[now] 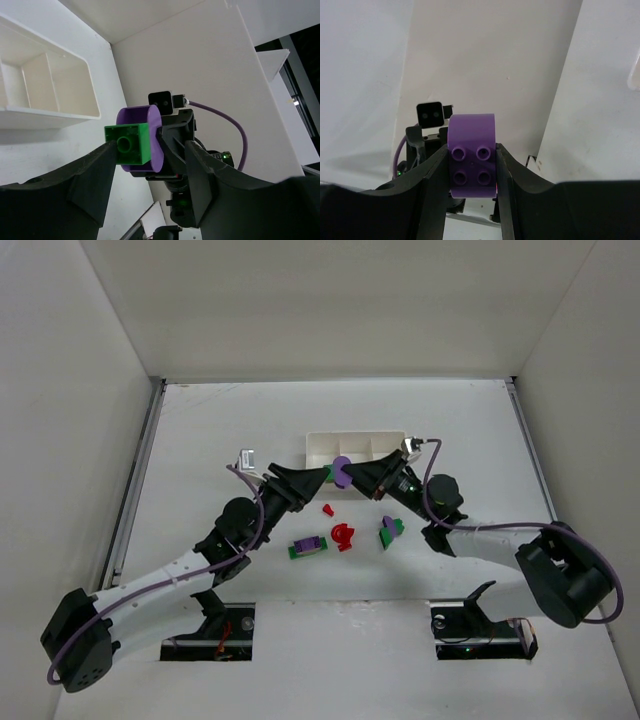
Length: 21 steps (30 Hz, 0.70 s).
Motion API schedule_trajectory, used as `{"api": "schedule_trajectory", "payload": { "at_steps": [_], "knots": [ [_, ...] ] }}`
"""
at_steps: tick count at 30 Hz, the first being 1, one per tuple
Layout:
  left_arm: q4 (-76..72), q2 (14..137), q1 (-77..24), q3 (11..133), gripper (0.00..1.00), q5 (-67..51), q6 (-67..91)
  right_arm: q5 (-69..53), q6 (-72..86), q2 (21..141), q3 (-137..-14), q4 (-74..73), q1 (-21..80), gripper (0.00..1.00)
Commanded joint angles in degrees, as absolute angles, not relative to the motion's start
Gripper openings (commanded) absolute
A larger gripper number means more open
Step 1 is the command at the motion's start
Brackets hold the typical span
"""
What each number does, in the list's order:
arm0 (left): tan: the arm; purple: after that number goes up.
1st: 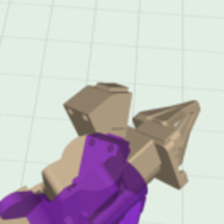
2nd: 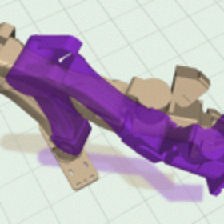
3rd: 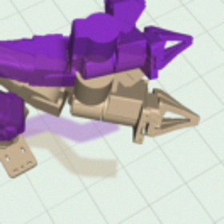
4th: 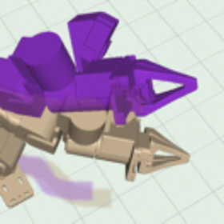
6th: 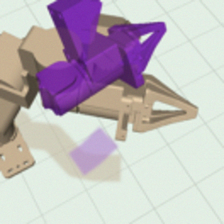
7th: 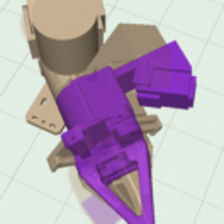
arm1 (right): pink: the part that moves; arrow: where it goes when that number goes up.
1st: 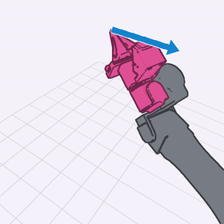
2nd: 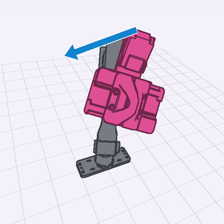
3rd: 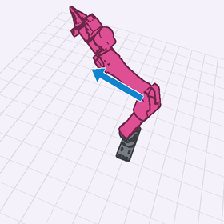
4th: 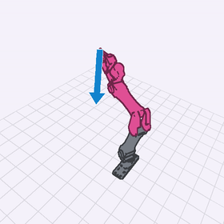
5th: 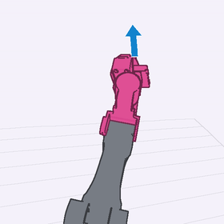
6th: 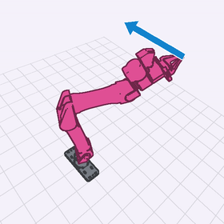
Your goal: Sort the legos into containers by color
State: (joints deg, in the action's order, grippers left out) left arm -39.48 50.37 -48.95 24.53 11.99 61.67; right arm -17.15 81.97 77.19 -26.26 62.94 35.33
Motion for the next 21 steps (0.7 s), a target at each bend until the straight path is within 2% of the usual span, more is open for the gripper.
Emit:
{"api": "schedule_trajectory", "payload": {
  "at_steps": [1, 13, 21],
  "knots": [
    [-41.5, 48.6, -47.5, 23.5, 0.53, 11.6, 62.5, -17.1, 83.1, 77.4, -26.5, 71.0, 34.7, 0.28],
    [-43.9, 53.3, -46.4, 24.2, 0.56, 8.8, 62.8, -17.0, 83.0, 81.2, -27.5, 72.1, 35.4, 0.28],
    [-46.0, 53.9, -46.7, 23.7, 0.49, 8.9, 62.8, -17.5, 86.6, 84.8, -27.8, 77.9, 35.8, 0.28]
  ]
}}
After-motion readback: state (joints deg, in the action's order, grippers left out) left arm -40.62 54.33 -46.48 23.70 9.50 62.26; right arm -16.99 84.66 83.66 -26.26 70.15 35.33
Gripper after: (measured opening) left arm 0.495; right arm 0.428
